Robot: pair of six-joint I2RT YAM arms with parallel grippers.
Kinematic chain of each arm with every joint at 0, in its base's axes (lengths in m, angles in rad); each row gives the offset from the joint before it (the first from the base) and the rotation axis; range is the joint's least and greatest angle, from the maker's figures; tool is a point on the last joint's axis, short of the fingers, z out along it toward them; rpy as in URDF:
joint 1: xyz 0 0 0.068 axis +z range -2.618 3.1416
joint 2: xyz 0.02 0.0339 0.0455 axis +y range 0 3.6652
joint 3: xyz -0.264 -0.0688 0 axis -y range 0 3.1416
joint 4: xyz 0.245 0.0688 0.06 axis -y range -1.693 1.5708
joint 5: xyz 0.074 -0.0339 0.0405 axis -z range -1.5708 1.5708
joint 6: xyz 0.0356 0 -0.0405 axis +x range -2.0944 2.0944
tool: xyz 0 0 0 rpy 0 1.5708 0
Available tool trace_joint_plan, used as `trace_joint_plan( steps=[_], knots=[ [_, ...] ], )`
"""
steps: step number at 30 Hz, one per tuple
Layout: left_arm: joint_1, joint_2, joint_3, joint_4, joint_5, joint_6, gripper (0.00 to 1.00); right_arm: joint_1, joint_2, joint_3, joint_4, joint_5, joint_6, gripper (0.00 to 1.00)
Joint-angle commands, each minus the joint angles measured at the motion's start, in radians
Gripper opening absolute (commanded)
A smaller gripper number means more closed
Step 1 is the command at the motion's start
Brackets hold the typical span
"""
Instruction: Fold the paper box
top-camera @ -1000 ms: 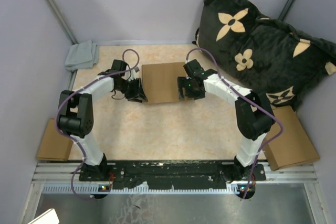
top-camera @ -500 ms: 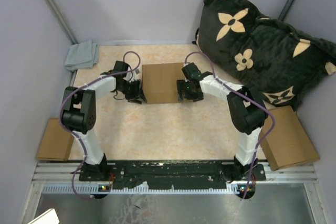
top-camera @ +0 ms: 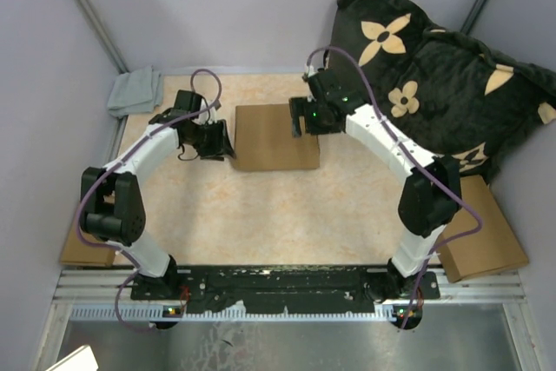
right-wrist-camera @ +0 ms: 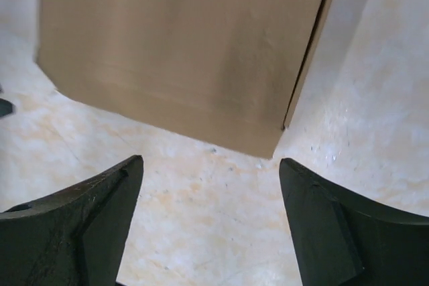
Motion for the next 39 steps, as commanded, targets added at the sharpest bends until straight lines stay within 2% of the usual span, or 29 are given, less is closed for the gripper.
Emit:
trace_joint_plan(
  steps=[1, 5, 13, 19, 22, 23, 27, 31, 34, 39],
  knots=[
    [0.001, -0.036, -0.014, 0.024, -0.045, 0.014, 0.54, -0.010, 0.021, 0.147, -0.027, -0.008, -0.050, 0.84],
    [0.002, 0.005, -0.014, 0.087, -0.033, 0.015, 0.56, -0.013, 0.084, 0.162, -0.035, -0.003, -0.046, 0.85],
    [0.003, -0.023, -0.122, 0.351, -0.053, -0.006, 0.65, -0.067, -0.041, -0.199, 0.304, -0.116, 0.035, 0.98],
    [0.003, -0.003, -0.154, 0.441, -0.020, -0.069, 0.67, -0.087, -0.085, -0.356, 0.449, -0.141, 0.093, 0.99],
    [0.005, -0.008, -0.162, 0.484, -0.021, -0.097, 0.68, -0.112, -0.146, -0.501, 0.637, -0.216, 0.164, 0.99],
    [0.007, -0.015, -0.169, 0.516, -0.020, -0.109, 0.69, -0.123, -0.157, -0.576, 0.751, -0.248, 0.196, 0.99],
    [0.007, -0.020, -0.217, 0.636, 0.022, -0.134, 0.69, -0.148, -0.144, -0.734, 1.024, -0.344, 0.294, 0.99],
    [0.007, 0.007, -0.229, 0.649, 0.023, -0.126, 0.69, -0.147, -0.104, -0.823, 1.209, -0.375, 0.311, 0.98],
    [0.007, 0.009, -0.260, 0.735, 0.038, -0.146, 0.69, -0.148, -0.040, -0.878, 1.330, -0.383, 0.311, 0.98],
    [0.004, 0.033, -0.211, 0.680, 0.017, -0.168, 0.67, -0.148, 0.017, -0.915, 1.477, -0.391, 0.354, 0.94]
  ],
)
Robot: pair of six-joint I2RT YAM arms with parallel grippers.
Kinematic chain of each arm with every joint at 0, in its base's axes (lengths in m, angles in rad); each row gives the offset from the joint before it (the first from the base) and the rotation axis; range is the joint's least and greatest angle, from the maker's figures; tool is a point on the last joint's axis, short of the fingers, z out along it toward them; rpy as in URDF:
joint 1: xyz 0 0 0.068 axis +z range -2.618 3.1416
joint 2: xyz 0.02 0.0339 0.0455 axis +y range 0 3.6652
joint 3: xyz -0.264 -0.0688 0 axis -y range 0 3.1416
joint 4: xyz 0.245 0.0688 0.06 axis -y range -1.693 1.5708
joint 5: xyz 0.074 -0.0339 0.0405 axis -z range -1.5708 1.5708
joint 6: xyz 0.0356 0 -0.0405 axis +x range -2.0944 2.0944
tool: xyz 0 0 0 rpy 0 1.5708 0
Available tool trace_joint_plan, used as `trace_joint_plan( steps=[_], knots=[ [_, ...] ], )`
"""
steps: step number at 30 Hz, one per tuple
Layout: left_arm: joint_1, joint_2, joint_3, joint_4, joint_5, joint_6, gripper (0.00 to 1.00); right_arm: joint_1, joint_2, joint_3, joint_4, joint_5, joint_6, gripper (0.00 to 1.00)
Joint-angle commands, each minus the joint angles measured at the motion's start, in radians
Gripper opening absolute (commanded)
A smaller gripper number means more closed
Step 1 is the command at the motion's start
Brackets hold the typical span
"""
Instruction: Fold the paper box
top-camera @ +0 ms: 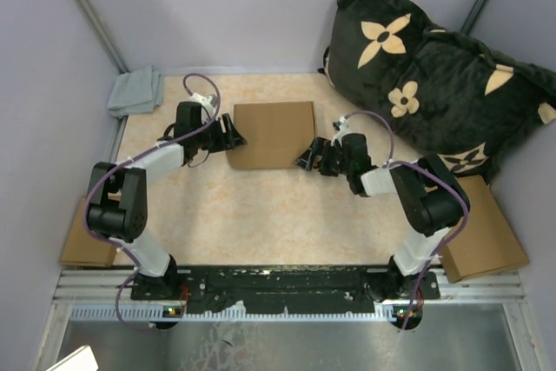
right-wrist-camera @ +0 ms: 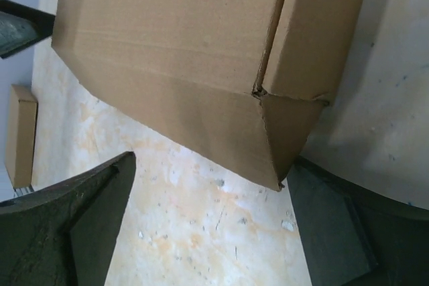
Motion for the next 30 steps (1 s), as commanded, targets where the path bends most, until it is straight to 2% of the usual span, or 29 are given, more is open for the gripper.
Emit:
trace_joint_plan(
  steps=[1, 5, 10, 13, 17, 21, 22, 23, 26, 30],
  knots=[
    [0.000, 0.041, 0.050, -0.005, 0.002, -0.020, 0.67, -0.001, 0.059, -0.027, 0.191, -0.013, 0.054, 0.92],
    [-0.001, 0.101, 0.104, -0.094, -0.009, -0.006, 0.65, -0.002, 0.006, -0.040, 0.154, -0.003, 0.092, 0.78],
    [-0.001, 0.082, 0.085, -0.122, -0.033, -0.023, 0.62, 0.000, -0.156, -0.037, -0.001, 0.023, 0.105, 0.47],
    [-0.001, 0.033, 0.065, -0.132, -0.041, -0.029, 0.61, -0.001, -0.254, -0.012, -0.124, 0.054, 0.117, 0.41],
    [-0.001, -0.005, 0.104, -0.227, -0.047, -0.033, 0.59, 0.000, -0.311, 0.083, -0.331, 0.054, 0.151, 0.35],
    [-0.001, -0.001, 0.199, -0.402, -0.052, -0.022, 0.59, -0.002, -0.300, 0.189, -0.508, 0.004, 0.196, 0.42],
    [-0.001, 0.004, 0.225, -0.443, -0.053, -0.011, 0.59, -0.001, -0.299, 0.211, -0.540, -0.003, 0.193, 0.46],
    [-0.001, 0.006, 0.248, -0.476, -0.056, 0.002, 0.60, -0.001, -0.298, 0.243, -0.586, 0.001, 0.188, 0.55],
    [0.000, 0.005, 0.280, -0.542, -0.065, 0.040, 0.64, -0.002, -0.276, 0.371, -0.780, 0.097, 0.064, 0.73],
    [0.000, -0.014, 0.245, -0.496, -0.046, 0.068, 0.68, -0.002, -0.159, 0.586, -1.004, 0.225, -0.127, 0.80]
  ],
)
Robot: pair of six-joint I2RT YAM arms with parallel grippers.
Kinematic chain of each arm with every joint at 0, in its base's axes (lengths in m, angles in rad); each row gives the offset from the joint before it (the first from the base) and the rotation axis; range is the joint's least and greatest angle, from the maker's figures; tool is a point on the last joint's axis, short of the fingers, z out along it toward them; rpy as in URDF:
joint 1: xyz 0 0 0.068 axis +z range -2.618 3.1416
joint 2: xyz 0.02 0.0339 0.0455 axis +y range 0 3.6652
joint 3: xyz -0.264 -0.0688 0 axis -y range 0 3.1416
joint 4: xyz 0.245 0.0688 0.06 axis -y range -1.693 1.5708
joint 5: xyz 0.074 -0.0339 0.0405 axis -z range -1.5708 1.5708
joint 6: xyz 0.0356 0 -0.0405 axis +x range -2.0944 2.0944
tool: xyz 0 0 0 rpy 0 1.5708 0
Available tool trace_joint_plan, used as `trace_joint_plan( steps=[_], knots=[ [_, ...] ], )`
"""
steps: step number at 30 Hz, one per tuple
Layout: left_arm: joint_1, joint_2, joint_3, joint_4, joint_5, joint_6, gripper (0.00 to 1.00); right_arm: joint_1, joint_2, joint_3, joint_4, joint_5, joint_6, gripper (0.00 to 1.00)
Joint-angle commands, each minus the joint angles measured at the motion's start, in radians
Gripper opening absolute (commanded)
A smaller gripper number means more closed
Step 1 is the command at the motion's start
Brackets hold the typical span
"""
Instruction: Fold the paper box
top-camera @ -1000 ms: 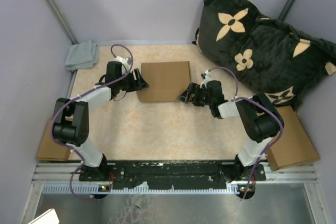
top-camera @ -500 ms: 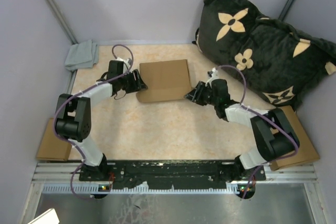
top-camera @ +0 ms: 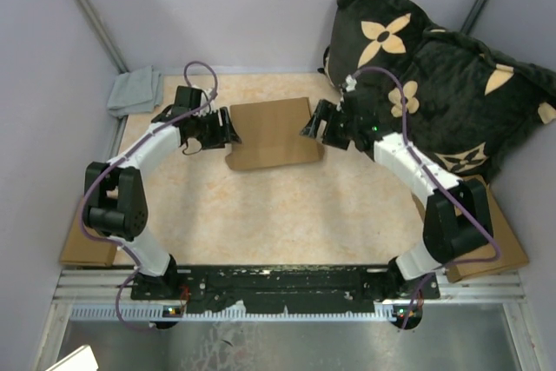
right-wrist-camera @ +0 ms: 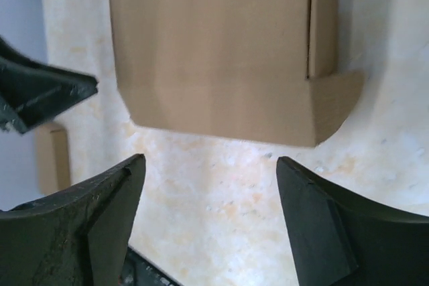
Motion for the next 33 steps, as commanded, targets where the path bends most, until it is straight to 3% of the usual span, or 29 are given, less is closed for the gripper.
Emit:
trace_joint_plan(
  steps=[1, 11, 33],
  knots=[
    [-0.001, -0.035, -0.024, -0.019, 0.012, 0.051, 0.69, 0.000, 0.110, 0.234, -0.268, 0.128, -0.222, 0.80],
    [-0.001, -0.008, -0.090, 0.048, 0.055, 0.034, 0.70, 0.000, 0.291, 0.335, -0.282, 0.120, -0.351, 0.80],
    [-0.003, 0.036, -0.127, 0.142, 0.033, 0.042, 0.71, 0.000, 0.327, 0.262, -0.180, -0.003, -0.405, 0.78]
  ],
)
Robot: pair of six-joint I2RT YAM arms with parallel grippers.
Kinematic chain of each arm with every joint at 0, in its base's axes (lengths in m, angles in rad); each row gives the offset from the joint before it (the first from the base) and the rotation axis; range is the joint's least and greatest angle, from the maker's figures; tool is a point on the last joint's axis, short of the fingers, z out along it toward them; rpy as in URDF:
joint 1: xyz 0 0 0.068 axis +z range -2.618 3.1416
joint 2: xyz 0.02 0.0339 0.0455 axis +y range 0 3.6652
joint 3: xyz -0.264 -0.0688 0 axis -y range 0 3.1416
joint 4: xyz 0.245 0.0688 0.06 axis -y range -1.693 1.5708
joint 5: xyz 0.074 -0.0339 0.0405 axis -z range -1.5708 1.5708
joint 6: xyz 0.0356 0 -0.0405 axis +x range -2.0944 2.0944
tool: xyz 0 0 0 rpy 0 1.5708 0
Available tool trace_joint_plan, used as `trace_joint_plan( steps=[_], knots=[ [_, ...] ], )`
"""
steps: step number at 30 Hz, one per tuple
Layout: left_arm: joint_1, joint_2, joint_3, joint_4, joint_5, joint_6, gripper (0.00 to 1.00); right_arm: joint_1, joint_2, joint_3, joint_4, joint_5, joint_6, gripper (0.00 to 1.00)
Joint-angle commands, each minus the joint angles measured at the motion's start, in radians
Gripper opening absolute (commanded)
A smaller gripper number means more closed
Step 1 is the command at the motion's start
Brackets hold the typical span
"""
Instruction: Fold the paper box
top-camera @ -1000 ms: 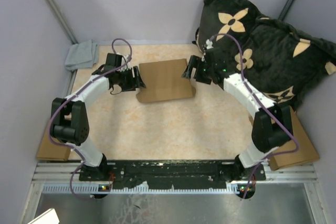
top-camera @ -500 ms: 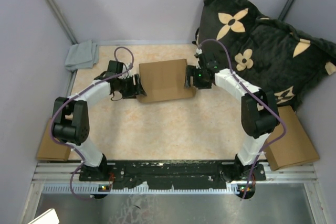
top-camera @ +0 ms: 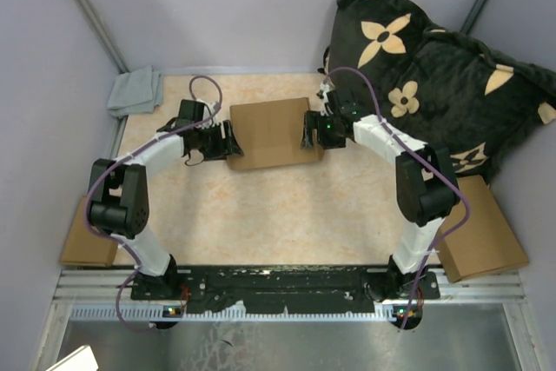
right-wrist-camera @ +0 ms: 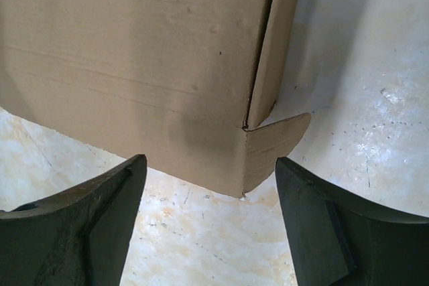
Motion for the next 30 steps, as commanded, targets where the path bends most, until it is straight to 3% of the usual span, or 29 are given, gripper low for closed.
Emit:
trace_joint_plan(
  steps=[1, 19, 30],
  knots=[
    [-0.003, 0.029, 0.007, 0.043, 0.003, 0.009, 0.71, 0.000, -0.027, -0.036, 0.072, -0.044, -0.015, 0.78],
    [-0.012, 0.049, -0.035, 0.060, 0.097, -0.002, 0.68, 0.008, -0.044, -0.087, 0.071, -0.106, -0.040, 0.69],
    [-0.015, 0.028, 0.003, -0.040, 0.145, -0.002, 0.61, 0.025, -0.088, -0.116, 0.059, -0.128, -0.034, 0.64]
  ],
)
